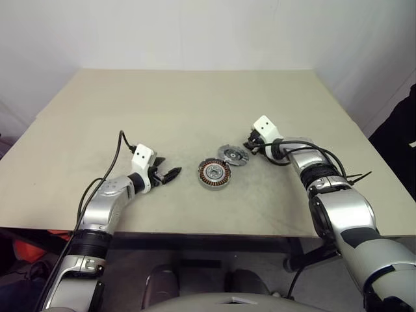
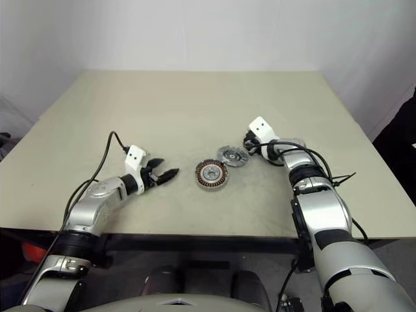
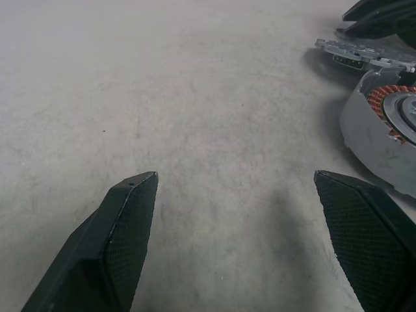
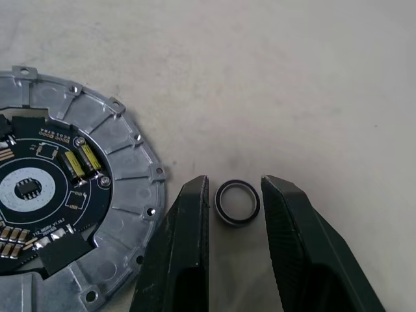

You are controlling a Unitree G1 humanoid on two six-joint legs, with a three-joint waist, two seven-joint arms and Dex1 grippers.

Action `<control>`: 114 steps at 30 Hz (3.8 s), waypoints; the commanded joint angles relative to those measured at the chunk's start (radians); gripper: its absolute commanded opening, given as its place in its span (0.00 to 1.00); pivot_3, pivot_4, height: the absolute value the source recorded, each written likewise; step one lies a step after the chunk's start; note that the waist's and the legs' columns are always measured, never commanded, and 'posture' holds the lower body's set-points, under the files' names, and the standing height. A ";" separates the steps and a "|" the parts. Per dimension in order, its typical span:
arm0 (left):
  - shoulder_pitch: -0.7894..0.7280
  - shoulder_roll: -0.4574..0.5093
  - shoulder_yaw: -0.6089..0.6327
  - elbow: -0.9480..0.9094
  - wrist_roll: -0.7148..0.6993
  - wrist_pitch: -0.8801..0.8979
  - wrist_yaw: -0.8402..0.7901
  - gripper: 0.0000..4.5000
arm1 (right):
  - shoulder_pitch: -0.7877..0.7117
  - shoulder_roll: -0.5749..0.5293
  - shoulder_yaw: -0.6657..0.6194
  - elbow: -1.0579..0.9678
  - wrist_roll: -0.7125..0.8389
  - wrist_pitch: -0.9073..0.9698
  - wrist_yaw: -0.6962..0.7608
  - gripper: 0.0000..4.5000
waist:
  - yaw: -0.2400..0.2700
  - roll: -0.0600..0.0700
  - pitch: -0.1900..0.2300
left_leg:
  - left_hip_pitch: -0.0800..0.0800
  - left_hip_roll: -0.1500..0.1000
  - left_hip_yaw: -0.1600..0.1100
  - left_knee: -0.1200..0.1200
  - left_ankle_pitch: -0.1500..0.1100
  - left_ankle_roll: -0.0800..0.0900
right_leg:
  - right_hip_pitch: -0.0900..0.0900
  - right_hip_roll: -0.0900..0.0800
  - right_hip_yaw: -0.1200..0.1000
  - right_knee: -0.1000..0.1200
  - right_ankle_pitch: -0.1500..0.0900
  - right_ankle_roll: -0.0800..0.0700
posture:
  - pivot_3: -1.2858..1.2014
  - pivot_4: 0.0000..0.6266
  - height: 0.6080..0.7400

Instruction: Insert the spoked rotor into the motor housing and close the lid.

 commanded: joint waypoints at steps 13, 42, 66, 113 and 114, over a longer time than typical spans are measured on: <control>0.006 0.008 0.003 -0.034 0.005 -0.003 -0.002 0.91 | -0.007 0.006 -0.057 0.034 0.039 0.051 -0.040 0.28 | 0.001 0.000 0.000 | 0.000 0.000 0.000 0.000 0.000 0.000 | 0.001 0.000 -0.002 0.000 0.000 0.000 | 0.52 0.00 1.00; 0.020 0.002 -0.005 -0.039 0.027 -0.001 -0.004 0.91 | 0.024 -0.014 -0.070 -0.177 0.088 0.045 0.112 0.01 | 0.001 0.002 0.001 | -0.002 0.001 0.000 0.000 0.000 -0.001 | 0.001 0.000 -0.007 0.000 -0.001 -0.002 | 0.52 0.00 1.00; -0.034 0.015 -0.001 0.017 0.037 -0.010 -0.039 0.91 | 0.458 -0.052 0.145 -1.165 0.160 0.540 0.217 0.01 | 0.015 0.001 0.001 | 0.000 -0.001 -0.014 -0.006 0.005 -0.008 | 0.004 0.000 -0.012 -0.002 -0.004 -0.002 | 0.52 0.00 1.00; -0.016 0.024 0.009 0.023 0.044 -0.018 -0.017 0.91 | 0.406 -0.033 0.158 -1.152 0.237 0.567 0.160 0.01 | 0.015 0.001 0.001 | 0.002 -0.001 -0.017 -0.006 0.008 -0.013 | 0.007 0.000 -0.013 0.000 -0.003 -0.002 | 0.52 0.00 1.00; -0.016 0.025 0.009 0.023 0.044 -0.018 -0.017 0.91 | 0.408 -0.034 0.161 -1.160 0.240 0.573 0.165 0.01 | 0.015 0.001 0.001 | 0.002 -0.001 -0.017 -0.006 0.008 -0.013 | 0.007 0.000 -0.013 0.000 -0.003 -0.002 | 0.52 0.00 1.00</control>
